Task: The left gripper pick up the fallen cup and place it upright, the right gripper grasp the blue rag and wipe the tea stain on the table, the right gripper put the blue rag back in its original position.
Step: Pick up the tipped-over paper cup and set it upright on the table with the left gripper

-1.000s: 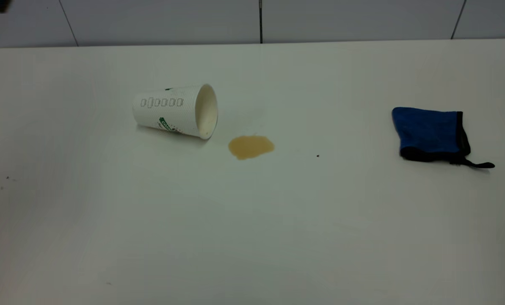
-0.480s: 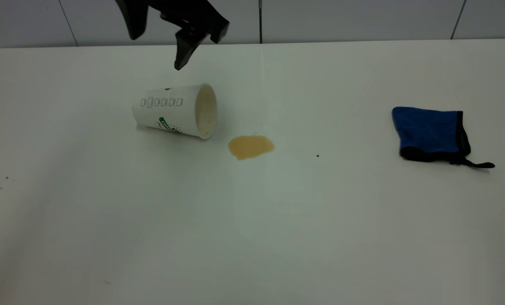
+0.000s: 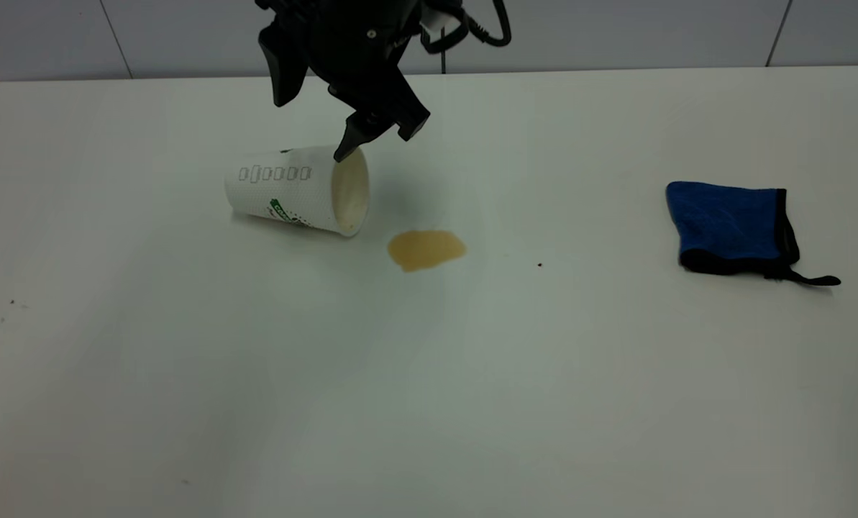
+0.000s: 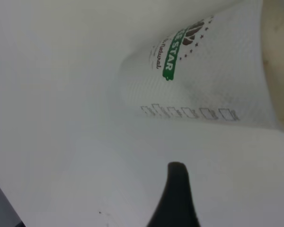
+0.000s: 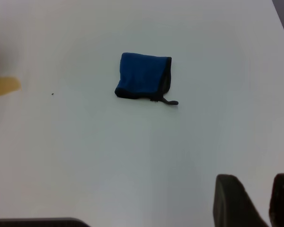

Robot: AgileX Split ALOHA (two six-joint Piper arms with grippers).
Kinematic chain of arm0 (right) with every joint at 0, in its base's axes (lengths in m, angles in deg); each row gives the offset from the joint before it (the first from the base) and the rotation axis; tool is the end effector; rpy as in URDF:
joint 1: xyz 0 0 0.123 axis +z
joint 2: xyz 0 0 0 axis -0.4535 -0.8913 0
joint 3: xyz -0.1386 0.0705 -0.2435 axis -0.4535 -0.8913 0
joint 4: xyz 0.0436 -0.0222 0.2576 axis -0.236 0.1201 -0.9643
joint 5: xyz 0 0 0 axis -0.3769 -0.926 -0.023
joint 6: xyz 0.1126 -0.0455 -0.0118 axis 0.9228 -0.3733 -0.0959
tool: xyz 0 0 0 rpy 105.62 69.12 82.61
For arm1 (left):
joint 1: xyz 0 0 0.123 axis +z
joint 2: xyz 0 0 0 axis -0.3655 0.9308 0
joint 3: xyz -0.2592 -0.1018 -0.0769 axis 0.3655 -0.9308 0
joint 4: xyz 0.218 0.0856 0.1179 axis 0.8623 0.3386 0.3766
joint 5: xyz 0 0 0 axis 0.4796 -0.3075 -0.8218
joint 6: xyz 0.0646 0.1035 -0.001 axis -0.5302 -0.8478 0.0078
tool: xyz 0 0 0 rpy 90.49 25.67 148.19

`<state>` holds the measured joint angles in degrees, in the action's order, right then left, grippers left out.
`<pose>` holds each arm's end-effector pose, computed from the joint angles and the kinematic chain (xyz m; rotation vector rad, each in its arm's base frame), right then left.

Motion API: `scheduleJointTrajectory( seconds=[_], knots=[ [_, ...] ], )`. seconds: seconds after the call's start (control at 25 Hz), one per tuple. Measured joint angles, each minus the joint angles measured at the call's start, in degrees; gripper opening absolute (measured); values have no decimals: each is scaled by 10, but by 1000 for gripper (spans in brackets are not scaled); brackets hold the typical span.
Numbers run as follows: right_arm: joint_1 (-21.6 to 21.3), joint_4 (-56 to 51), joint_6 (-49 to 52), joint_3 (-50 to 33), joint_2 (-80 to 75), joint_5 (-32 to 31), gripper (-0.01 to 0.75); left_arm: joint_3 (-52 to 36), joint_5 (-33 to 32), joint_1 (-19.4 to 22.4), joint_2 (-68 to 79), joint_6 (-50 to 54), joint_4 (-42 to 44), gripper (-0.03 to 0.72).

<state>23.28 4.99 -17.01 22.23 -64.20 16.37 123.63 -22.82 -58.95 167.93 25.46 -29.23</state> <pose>0.0260 -0.0017 0.2526 0.1020 2.1123 -0.0193 0.4486 -0.2679 0.0722 0.8325 2.6594 0.6446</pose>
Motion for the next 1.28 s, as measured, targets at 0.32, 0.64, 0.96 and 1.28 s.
scheduleJointTrajectory(
  seconds=[0.32, 0.64, 0.96, 1.28],
  knots=[
    [0, 0, 0, 0, 0, 0, 237, 1, 64, 0, 54, 35, 49, 668],
    [0, 8, 0, 0, 0, 0, 237, 2, 80, 1, 85, 81, 137, 604],
    [0, 9, 0, 0, 0, 0, 237, 5, 67, 5, 96, 84, 188, 120],
    [0, 9, 0, 0, 0, 0, 237, 7, 27, 34, 26, -43, 127, 11]
  ],
)
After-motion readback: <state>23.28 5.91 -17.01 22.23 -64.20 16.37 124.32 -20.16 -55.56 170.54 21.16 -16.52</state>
